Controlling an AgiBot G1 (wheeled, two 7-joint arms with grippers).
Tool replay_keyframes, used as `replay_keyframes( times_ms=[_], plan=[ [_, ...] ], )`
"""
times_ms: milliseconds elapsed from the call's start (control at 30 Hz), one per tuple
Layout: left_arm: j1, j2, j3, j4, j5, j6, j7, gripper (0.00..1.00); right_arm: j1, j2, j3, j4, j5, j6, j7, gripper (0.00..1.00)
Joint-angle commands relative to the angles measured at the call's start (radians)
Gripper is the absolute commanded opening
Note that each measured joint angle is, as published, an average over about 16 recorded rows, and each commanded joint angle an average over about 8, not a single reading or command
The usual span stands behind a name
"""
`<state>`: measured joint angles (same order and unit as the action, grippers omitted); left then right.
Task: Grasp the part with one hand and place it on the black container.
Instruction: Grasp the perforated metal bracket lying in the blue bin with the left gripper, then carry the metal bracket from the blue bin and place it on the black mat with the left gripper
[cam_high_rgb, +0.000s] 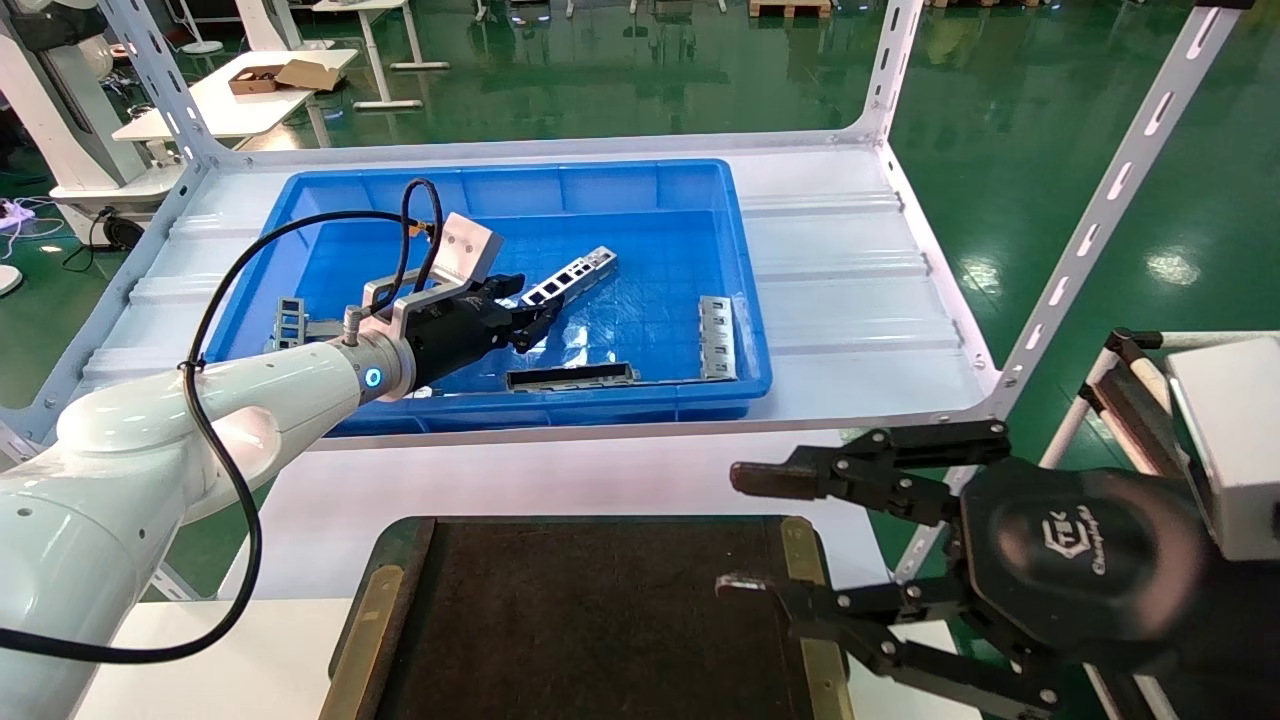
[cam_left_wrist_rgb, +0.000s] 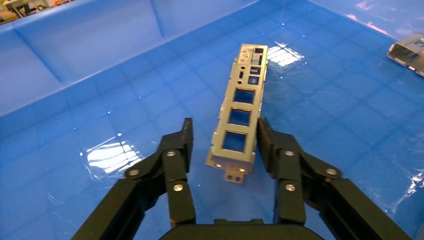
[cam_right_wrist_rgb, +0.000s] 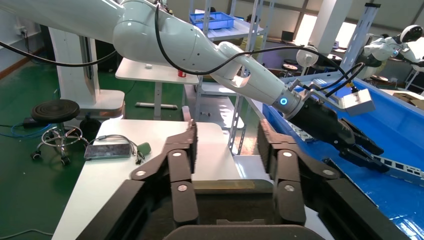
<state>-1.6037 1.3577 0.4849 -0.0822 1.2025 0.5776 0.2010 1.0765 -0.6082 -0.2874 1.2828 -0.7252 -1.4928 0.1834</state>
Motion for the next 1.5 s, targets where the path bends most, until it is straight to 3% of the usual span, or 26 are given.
replay_keyframes(
  times_ms=[33, 533, 767, 933, 1233, 1500],
  plan=[
    [0.003, 0.0, 0.004, -0.004, -0.001, -0.003, -0.006, 0.0, 0.0, 0.0, 0.0, 0.0, 0.0, 0.0, 0.0, 0.0],
    [0.003, -0.002, 0.02, -0.028, -0.032, -0.012, -0.039, 0.0, 0.0, 0.0, -0.001, 0.0, 0.001, 0.0, -0.001, 0.0],
    [-0.021, -0.016, 0.01, -0.046, -0.071, 0.051, -0.048, 0.0, 0.0, 0.001, -0.002, 0.0, 0.001, 0.001, -0.001, 0.0],
    [-0.04, -0.052, -0.001, -0.061, -0.096, 0.18, -0.037, 0.0, 0.0, 0.001, -0.002, 0.0, 0.001, 0.001, -0.001, 0.0],
    [-0.041, -0.16, -0.005, -0.101, -0.129, 0.598, -0.01, 0.0, 0.001, 0.001, -0.002, 0.0, 0.002, 0.001, -0.001, 0.0],
    [-0.014, -0.226, 0.002, -0.127, -0.136, 0.798, -0.037, 0.0, 0.001, 0.001, -0.003, 0.0, 0.002, 0.001, -0.001, 0.0]
  ],
)
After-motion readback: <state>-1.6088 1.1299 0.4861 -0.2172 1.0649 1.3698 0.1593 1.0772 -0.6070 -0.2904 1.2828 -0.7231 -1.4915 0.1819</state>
